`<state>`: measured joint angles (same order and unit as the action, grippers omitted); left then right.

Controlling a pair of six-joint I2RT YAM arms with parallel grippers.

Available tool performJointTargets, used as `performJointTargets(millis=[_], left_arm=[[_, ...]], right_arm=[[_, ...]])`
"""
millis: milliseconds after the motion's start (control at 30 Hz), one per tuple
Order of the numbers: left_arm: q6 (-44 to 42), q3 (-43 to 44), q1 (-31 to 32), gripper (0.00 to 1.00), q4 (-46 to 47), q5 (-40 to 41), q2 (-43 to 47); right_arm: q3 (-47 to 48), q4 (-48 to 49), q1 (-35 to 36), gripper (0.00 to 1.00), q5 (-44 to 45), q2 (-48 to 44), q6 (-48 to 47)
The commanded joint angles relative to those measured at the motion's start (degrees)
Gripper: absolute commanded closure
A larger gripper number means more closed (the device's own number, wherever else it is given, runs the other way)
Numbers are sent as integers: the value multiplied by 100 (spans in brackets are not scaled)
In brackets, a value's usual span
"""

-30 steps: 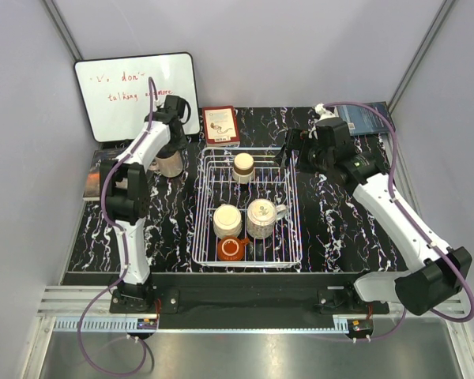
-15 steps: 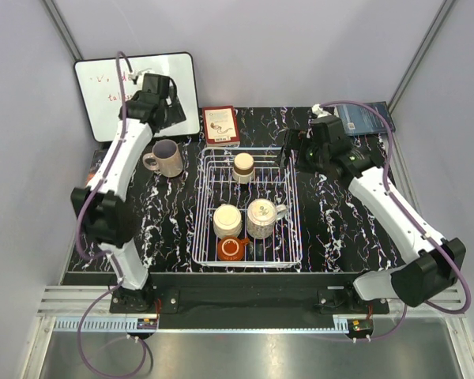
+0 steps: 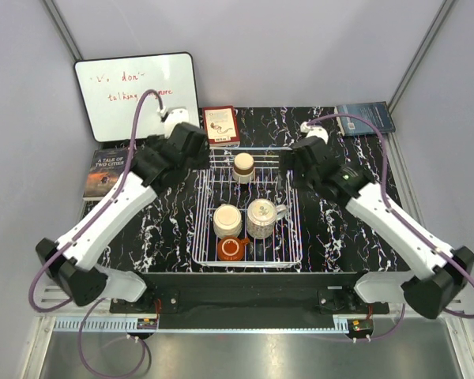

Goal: Unload the cups from the dish rack

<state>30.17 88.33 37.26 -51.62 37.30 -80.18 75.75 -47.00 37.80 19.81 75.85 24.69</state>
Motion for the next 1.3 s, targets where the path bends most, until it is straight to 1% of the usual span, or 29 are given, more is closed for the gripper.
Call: performJointTargets(millis=[0,67,100,167,233,333,633,733,900,1000,1167,1267], left_arm=[[586,-658,62,1,-86,-12,1030],[595,-914,80,1,-112,-196,1284],[595,-1019,106,1,-129,-240,1338],[682,-1116,255,1,-270,-241,1417],[779,-1239,378,1,-384,-145,1444],[876,-1389,607,1,-411,-109,1558],[885,-1609,827,1,-419,-179,1743],[929,-1661,845,1,-411,-232,1795],[929,-1688,845,1,-411,-249,1717],[920,-1670,854,1,-402,-284,1629],[903,-1662,854,1,-376,-337,1550],[903,-1662,854,1,-349,-381,1506]], right_arm=[[-192,157,156,0,-285,-554,510],[-139,-54,420,0,-172,-476,642],[-130,-211,813,0,-84,-362,764],[-104,-309,1175,0,241,-247,914],[-139,-310,1553,0,260,-98,1143],[-200,-274,1791,0,260,113,1319],[-332,-169,1819,0,321,377,1381],[-420,-169,1818,0,585,211,1399],[-446,-274,1775,0,699,96,1284],[-613,-257,1600,0,481,70,1162],[-701,-108,1572,0,146,131,1029],[-596,103,1572,0,-4,289,1012]])
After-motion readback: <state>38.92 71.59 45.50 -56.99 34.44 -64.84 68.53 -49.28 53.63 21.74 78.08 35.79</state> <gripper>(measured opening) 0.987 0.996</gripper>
